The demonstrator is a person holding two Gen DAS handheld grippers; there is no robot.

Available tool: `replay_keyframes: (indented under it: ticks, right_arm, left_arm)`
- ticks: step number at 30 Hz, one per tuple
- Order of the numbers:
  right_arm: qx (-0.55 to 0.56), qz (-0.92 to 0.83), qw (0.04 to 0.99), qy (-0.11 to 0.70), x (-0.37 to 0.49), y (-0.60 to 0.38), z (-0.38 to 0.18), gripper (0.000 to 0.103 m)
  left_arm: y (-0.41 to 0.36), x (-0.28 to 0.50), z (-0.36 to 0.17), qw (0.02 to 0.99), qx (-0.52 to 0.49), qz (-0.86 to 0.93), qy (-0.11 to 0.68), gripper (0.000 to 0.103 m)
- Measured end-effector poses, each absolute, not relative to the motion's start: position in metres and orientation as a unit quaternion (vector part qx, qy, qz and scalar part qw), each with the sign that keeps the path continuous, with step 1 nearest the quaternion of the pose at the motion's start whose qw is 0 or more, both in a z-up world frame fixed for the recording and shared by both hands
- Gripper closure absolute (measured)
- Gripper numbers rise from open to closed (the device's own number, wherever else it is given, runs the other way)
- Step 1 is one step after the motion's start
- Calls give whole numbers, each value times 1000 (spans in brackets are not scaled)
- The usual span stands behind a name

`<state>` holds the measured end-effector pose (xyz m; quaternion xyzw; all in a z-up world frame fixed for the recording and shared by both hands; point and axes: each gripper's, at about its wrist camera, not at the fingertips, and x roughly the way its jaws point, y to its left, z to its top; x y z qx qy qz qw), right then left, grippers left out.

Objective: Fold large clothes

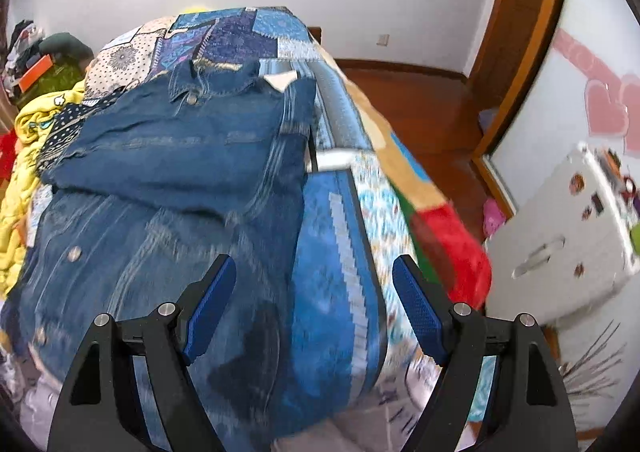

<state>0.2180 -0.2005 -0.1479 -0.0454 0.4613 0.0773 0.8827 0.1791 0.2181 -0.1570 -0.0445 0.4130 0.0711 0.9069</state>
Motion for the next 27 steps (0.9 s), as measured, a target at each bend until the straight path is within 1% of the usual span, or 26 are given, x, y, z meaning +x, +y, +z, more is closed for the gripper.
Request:
replay_keyframes:
  ticks: [5, 9, 12, 15, 19, 22, 27]
  right_arm:
    - [-17, 81, 859, 506, 200, -210, -179, 25]
    - [11, 92, 835, 542, 191, -216, -200, 25]
    - [21, 108, 821, 560, 187, -216, -209, 25]
    - [23, 120, 818, 563, 179, -216, -211, 25]
    - [48, 148, 810, 566, 181, -215, -210, 25]
    - [73, 175, 800, 569, 181, -214, -212, 25]
    - [97, 191, 790, 574, 187, -210, -223, 25]
  left_arm:
    - [225, 157, -197, 880, -103, 63, 460, 17]
    - [235, 143, -241, 843, -180, 72, 502, 17]
    - [239, 134, -269, 819, -242, 59, 517, 17]
    - [237, 130, -285, 800, -295, 38, 521, 17]
    - [229, 131, -296, 785, -335, 11, 521, 17]
    - [220, 135, -294, 790, -322, 5, 522, 17]
    - [203, 138, -289, 787, -335, -49, 516, 18]
